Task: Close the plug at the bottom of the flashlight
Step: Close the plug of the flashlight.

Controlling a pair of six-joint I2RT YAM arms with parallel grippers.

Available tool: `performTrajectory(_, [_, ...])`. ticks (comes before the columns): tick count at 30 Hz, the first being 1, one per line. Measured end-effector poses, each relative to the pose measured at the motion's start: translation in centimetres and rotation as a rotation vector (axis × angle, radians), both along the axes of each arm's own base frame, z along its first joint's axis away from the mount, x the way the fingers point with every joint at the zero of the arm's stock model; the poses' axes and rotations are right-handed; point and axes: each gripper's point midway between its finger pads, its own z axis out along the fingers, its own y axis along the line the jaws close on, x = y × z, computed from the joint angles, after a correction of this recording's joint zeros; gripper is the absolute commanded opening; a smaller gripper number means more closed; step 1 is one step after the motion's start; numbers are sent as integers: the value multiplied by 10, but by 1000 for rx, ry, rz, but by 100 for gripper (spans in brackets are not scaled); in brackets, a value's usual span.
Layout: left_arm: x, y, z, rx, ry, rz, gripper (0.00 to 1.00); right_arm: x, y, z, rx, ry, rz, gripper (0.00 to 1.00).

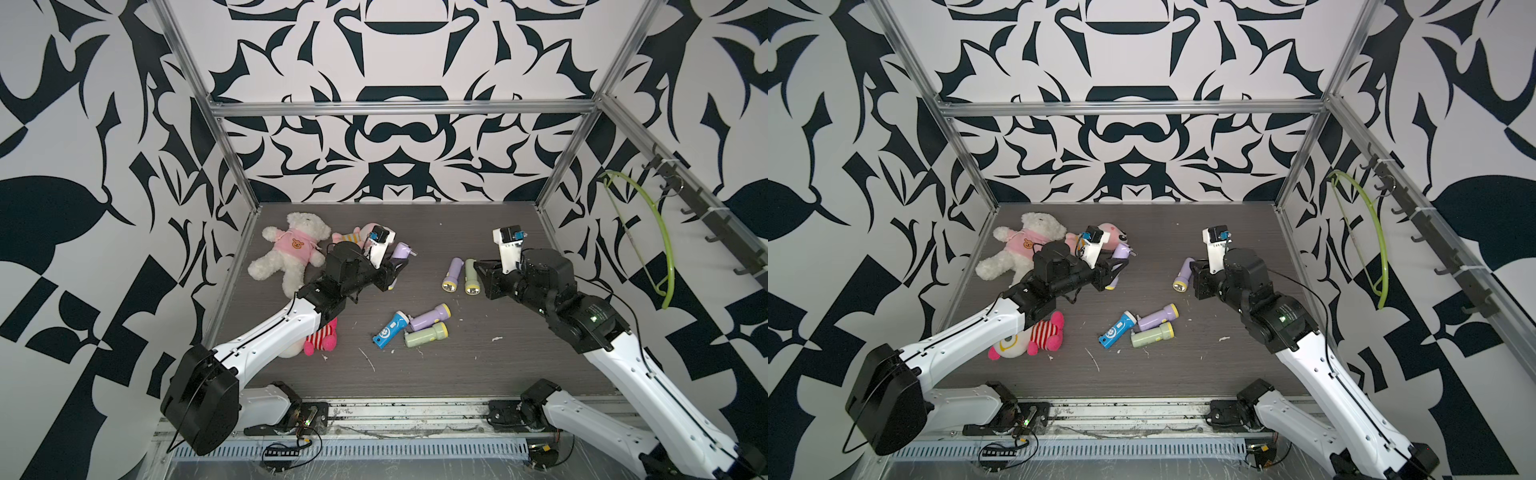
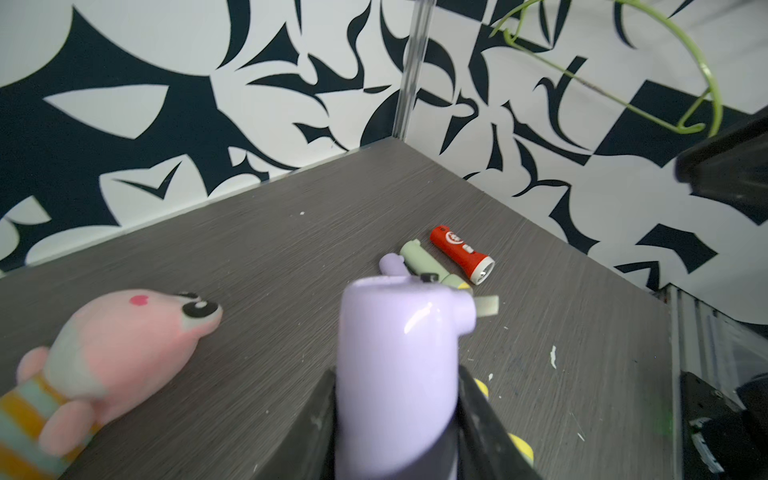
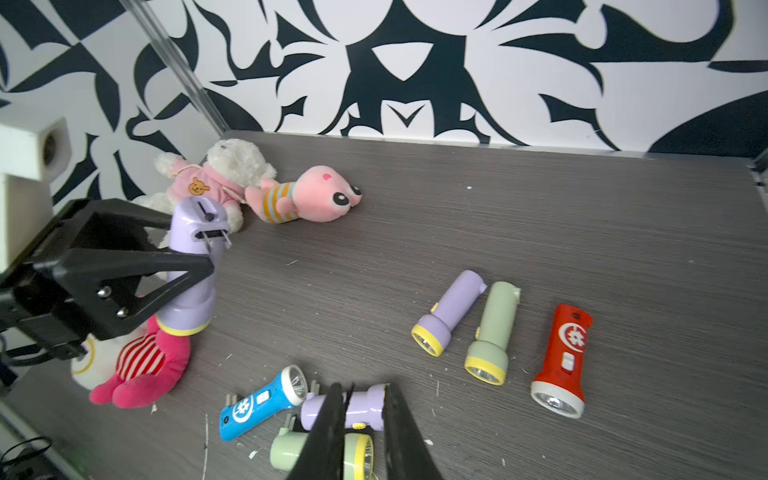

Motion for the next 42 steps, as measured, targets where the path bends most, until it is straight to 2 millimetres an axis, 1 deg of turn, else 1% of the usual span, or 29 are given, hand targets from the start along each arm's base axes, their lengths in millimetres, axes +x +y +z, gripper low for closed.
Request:
performTrajectory(5, [-15, -10, 6, -48, -24, -108, 0, -3, 8, 4, 23, -6, 45, 20])
performTrajectory(8, [-24, -14, 6, -63, -28, -157, 0, -5, 11, 7, 33, -14, 69, 20])
performTrajectory(10, [-29, -14, 6, -72, -34, -180, 0, -8, 14, 12, 47, -30, 94, 22])
performTrajectory(15, [-40, -9, 10, -84, -59, -210, 0, -30, 21, 39, 95, -122, 202, 28])
performTrajectory(18, [-45, -6, 16, -93, -84, -227, 0, -39, 24, 44, 100, -144, 255, 30])
performTrajectory(20, [-48, -6, 19, -99, -96, -246, 0, -44, 30, 45, 102, -148, 298, 33])
performTrajectory(22, [-53, -7, 20, -105, -96, -280, 0, -48, 39, 43, 109, -139, 362, 33])
performTrajectory(25, [-66, -10, 21, -117, -88, -359, 0, -56, 61, 41, 137, -96, 506, 30])
performTrajectory(27, [-77, -12, 21, -122, -80, -422, 0, -62, 75, 45, 162, -78, 607, 29])
performTrajectory(29, [-86, -13, 21, -125, -69, -475, 0, -61, 86, 43, 174, -57, 672, 29])
performTrajectory(32, [-99, -13, 22, -128, -62, -538, 0, -63, 92, 39, 177, -43, 719, 30])
performTrajectory(37, [-117, -9, 34, -148, -88, -609, 0, -68, 96, 45, 189, -71, 769, 30])
performTrajectory(40, [-126, -6, 41, -159, -106, -644, 0, -72, 101, 45, 204, -64, 812, 30])
performTrajectory(42, [-131, -5, 44, -165, -111, -669, 0, -74, 105, 44, 212, -53, 843, 32])
